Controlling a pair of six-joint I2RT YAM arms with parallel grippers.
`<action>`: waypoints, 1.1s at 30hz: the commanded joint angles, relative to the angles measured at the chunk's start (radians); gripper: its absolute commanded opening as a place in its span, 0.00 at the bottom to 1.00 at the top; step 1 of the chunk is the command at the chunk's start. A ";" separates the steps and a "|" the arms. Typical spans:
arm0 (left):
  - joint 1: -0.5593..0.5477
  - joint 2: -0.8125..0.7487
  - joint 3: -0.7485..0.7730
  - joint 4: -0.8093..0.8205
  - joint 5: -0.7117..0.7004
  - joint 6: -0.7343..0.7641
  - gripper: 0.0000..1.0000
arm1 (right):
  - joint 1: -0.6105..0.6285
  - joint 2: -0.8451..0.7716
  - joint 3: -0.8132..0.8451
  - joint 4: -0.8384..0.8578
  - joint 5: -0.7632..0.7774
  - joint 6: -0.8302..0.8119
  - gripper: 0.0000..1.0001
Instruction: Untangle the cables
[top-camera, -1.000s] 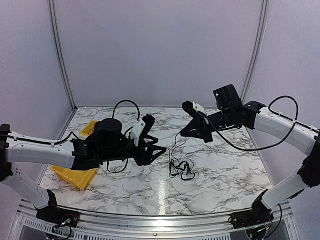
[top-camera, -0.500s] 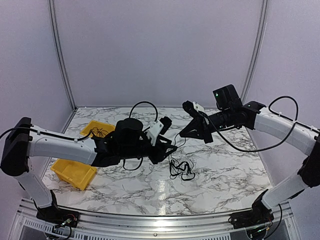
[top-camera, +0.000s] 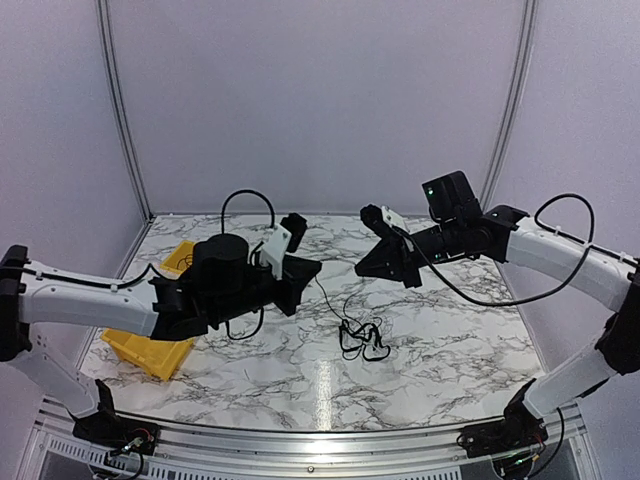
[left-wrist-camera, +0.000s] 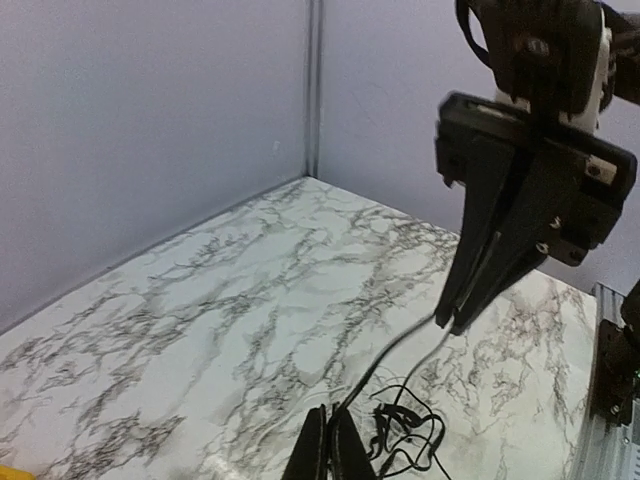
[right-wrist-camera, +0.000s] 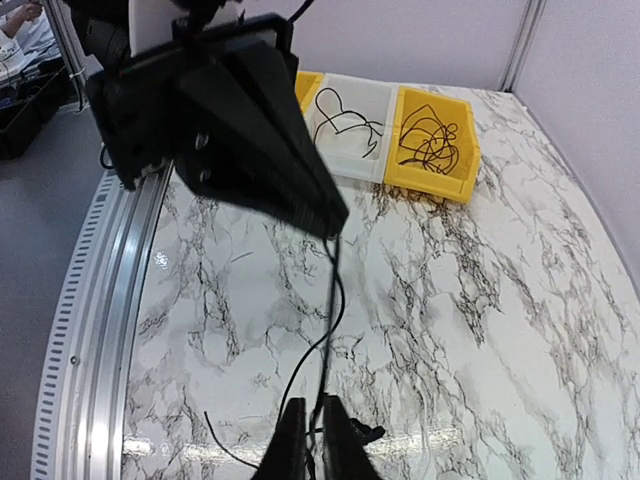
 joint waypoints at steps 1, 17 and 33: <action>0.040 -0.174 -0.085 -0.045 -0.234 0.038 0.00 | 0.002 -0.001 -0.019 0.032 0.087 0.021 0.21; 0.090 -0.517 0.149 -0.877 -0.545 -0.046 0.00 | 0.004 0.136 -0.093 0.084 0.294 -0.037 0.45; 0.354 -0.583 0.110 -1.268 -0.578 -0.308 0.00 | 0.013 0.154 -0.100 0.080 0.313 -0.067 0.46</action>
